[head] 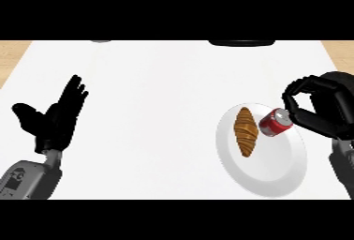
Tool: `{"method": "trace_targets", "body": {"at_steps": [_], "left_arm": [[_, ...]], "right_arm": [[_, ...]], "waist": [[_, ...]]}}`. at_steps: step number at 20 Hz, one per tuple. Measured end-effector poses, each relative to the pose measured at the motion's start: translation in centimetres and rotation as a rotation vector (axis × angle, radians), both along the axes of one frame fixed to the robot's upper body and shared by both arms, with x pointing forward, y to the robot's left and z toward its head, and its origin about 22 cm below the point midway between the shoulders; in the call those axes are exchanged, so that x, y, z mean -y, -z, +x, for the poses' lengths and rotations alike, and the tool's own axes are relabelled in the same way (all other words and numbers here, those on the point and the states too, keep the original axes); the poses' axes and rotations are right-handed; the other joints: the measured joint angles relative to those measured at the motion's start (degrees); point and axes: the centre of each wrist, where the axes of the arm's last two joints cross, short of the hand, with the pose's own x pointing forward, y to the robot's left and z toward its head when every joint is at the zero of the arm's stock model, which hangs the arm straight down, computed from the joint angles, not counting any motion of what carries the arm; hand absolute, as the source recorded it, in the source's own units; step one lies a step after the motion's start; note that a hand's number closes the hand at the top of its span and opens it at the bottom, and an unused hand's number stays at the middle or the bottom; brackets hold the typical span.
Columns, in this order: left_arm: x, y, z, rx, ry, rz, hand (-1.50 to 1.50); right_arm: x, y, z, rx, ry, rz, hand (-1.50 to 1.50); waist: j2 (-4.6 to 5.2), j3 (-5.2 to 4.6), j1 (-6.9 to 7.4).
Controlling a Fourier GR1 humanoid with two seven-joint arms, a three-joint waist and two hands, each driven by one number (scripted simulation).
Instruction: Pick the croissant from the plate and place it in the pan
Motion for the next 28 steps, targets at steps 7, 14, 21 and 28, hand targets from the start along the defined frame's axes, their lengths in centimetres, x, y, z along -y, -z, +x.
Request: {"method": "trace_targets", "body": {"at_steps": [7,14,21,28], "left_arm": [[-0.4,-1.2,-0.5,0.02,-0.004,-0.025,0.0],[0.3,-1.5,-0.9,0.026,0.005,-0.031,0.0],[-0.2,-2.1,-0.7,0.028,0.012,-0.023,0.0],[0.2,-1.7,-0.4,0.032,0.016,-0.029,0.0]], "right_arm": [[8.4,2.9,-4.0,0.075,0.091,-0.262,-1.5],[10.8,-0.5,-2.6,0.134,0.022,-0.481,-1.5],[7.0,-4.5,-0.3,0.085,-0.054,-0.767,-1.5],[2.2,-5.0,1.5,-0.05,-0.171,-1.03,-1.5]], "waist": [[-0.09,-0.17,-0.52],[-0.03,-0.25,-0.07],[-0.02,-0.36,0.38],[0.08,-0.39,0.67]]}}
